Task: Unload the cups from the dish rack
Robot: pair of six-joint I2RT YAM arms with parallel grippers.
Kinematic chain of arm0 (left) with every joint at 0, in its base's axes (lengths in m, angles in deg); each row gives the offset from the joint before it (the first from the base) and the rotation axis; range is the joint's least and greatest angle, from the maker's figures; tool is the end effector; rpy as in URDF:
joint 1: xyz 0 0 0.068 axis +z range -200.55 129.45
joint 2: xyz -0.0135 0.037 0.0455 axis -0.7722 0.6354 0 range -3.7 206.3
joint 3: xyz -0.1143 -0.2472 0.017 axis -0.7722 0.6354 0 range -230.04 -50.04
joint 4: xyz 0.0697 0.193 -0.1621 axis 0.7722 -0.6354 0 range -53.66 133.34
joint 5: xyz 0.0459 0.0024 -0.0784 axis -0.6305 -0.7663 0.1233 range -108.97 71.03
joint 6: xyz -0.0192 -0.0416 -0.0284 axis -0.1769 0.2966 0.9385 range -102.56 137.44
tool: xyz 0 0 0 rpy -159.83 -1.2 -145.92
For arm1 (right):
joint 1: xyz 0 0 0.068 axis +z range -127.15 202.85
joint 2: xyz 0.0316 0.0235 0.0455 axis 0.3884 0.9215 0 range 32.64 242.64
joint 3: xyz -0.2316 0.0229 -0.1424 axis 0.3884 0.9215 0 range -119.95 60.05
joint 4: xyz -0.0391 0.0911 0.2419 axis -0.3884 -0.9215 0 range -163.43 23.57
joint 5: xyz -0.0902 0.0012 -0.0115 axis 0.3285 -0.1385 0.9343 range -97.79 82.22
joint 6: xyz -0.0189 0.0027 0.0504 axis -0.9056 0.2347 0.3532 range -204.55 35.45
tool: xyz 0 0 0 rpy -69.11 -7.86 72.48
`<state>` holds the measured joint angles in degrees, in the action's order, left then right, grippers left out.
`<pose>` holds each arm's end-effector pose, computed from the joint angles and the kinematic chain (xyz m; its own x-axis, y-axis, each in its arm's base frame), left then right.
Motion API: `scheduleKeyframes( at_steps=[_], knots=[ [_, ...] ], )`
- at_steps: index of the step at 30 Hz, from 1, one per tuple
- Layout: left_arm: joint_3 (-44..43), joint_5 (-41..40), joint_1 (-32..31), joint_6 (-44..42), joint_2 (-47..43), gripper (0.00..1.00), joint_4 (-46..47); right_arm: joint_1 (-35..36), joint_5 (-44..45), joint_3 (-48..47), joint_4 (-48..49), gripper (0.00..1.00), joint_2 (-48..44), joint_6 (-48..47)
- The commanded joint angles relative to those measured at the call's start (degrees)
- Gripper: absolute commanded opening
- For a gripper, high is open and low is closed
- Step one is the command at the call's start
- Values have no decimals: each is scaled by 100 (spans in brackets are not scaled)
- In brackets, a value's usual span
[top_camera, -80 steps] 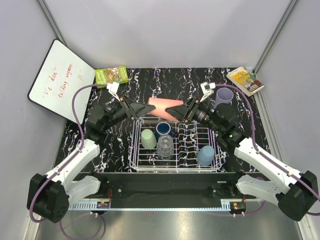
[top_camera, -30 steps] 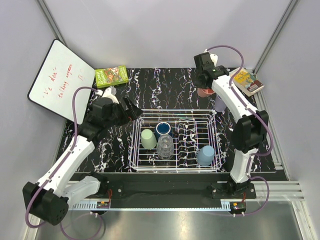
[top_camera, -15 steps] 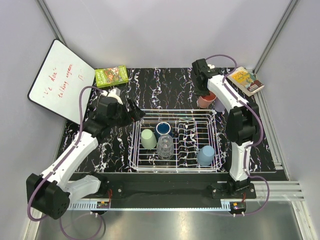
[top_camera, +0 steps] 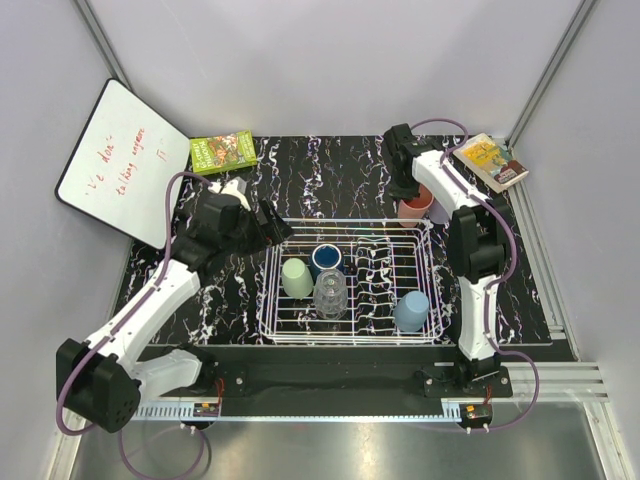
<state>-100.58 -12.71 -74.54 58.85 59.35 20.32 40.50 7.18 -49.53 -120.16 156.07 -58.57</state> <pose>0.2190 -0.1017 0.2908 -0.7191 -0.3996 -0.5685 0.0127 0.8104 -0.5858 0.4402 0.1303 0.2333 -0.8791 0.1645 -0.4473 0.2071 0.9772 -0.0476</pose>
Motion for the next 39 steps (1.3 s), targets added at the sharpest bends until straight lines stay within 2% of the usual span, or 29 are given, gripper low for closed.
scheduleKeyframes(
  at_steps=[1,2,3,6,10,18,22,24,27,30,34,39],
  knots=[
    [-131,121,-53,-36,76,93,141,-51,-187,-257,-137,0,111,30],
    [-131,112,-62,-45,68,93,141,-51,-178,-248,-137,3,93,39],
    [-114,112,-62,-45,76,93,141,-42,-178,-239,-129,15,49,56],
    [-105,86,-80,-63,41,93,141,-42,-230,-195,-15,36,-161,92],
    [-87,60,-89,-63,23,93,141,-42,-239,-230,65,46,-486,57],
    [-140,-63,-132,-124,-11,94,141,-34,-239,-424,126,53,-1031,65],
    [-271,-336,-176,-352,-38,95,0,72,-230,-170,529,62,-1830,83],
    [-377,-564,-264,-458,-3,95,-88,246,-196,225,749,64,-2182,65],
    [-569,-1028,-510,-712,172,95,-316,502,-47,1007,1338,74,-2990,22],
    [-807,-1408,-861,-897,470,94,-807,888,138,1640,1708,75,-3815,21],
    [-896,-1944,-1476,-959,612,93,-1037,1406,227,2352,1910,75,-4450,179],
    [-668,-1980,-1565,-792,683,93,-1072,1706,235,3003,2034,75,-4995,285]
  ],
)
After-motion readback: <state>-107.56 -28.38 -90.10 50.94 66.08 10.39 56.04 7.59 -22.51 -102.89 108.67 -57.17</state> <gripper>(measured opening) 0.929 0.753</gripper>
